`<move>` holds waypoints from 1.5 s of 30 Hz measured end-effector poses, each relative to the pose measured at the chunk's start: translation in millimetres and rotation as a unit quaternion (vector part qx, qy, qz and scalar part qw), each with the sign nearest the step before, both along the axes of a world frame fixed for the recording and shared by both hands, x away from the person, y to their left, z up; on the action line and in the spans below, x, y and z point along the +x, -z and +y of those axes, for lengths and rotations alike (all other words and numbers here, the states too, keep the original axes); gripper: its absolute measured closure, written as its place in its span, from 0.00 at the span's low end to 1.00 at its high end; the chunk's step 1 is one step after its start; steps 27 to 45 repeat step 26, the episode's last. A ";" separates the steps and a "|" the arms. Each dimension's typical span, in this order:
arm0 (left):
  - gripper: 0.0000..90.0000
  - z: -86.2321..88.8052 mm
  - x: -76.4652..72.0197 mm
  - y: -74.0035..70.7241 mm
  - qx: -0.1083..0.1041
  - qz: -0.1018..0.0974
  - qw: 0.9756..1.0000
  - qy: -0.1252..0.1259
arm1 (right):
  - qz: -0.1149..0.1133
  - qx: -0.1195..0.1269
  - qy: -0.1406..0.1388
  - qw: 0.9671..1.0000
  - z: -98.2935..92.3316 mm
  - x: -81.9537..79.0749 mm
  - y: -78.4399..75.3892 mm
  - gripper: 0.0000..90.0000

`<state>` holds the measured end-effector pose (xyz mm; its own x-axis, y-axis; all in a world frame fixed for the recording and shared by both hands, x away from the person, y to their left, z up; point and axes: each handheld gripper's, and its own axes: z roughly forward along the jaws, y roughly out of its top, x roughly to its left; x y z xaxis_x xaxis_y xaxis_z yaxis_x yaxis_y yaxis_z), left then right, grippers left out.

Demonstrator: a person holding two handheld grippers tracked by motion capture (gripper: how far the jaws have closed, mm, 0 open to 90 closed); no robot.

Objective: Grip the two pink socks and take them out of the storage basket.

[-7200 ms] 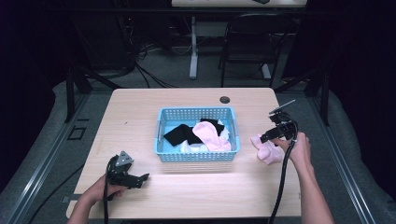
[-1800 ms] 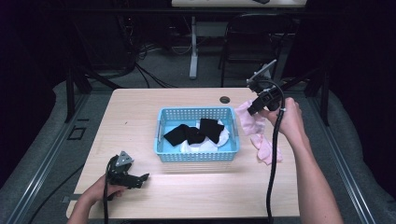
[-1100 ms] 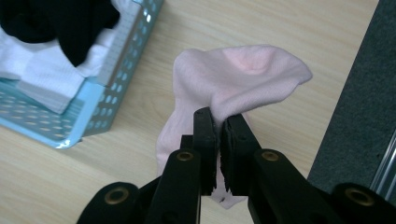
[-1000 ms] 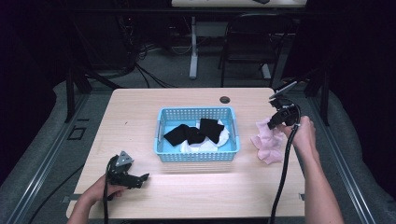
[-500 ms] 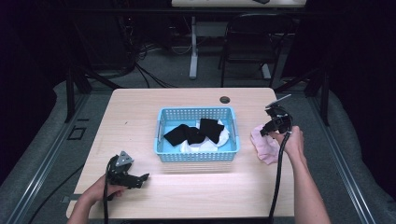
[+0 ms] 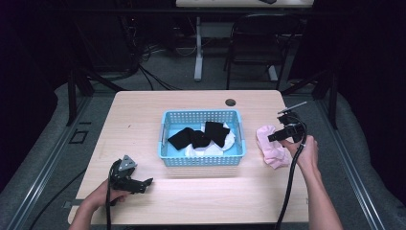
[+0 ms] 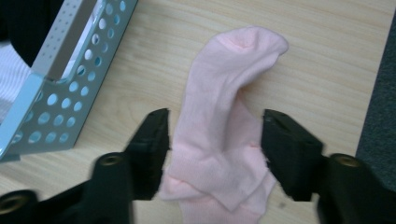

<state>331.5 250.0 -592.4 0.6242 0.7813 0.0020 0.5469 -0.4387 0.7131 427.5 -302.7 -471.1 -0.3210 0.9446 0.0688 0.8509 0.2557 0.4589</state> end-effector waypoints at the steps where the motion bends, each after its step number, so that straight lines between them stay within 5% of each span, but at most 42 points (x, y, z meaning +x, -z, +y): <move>1: 0.00 0.0 0.0 0.0 0.000 0.000 1.000 0.000 | -0.009 0.004 -0.005 1.000 0.0 -6.0 -5.1 0.34; 7: 0.00 0.0 0.0 0.0 0.000 0.000 1.000 0.000 | -0.028 0.006 -0.014 0.999 0.8 -27.7 -17.1 0.17; 14: 0.00 0.0 0.0 0.0 0.000 0.000 1.000 0.000 | -0.040 0.001 -0.033 0.999 0.5 -53.4 -16.5 0.09; 18: 0.00 0.0 0.0 0.0 0.000 0.000 1.000 0.000 | -0.051 -0.001 -0.038 0.998 1.7 -70.4 -0.7 0.07; 19: 0.00 0.0 0.0 0.0 0.000 0.000 1.000 0.000 | -0.032 -0.006 -0.041 0.999 1.5 -74.0 10.0 0.07; 25: 0.00 0.0 0.0 -0.1 0.000 0.001 1.000 0.000 | 0.023 -0.026 -0.034 0.999 -2.8 -73.4 39.8 0.06; 45: 0.00 0.0 0.0 -0.1 0.000 0.001 1.000 0.000 | 0.023 -0.026 -0.034 0.999 -2.8 -73.4 39.8 0.06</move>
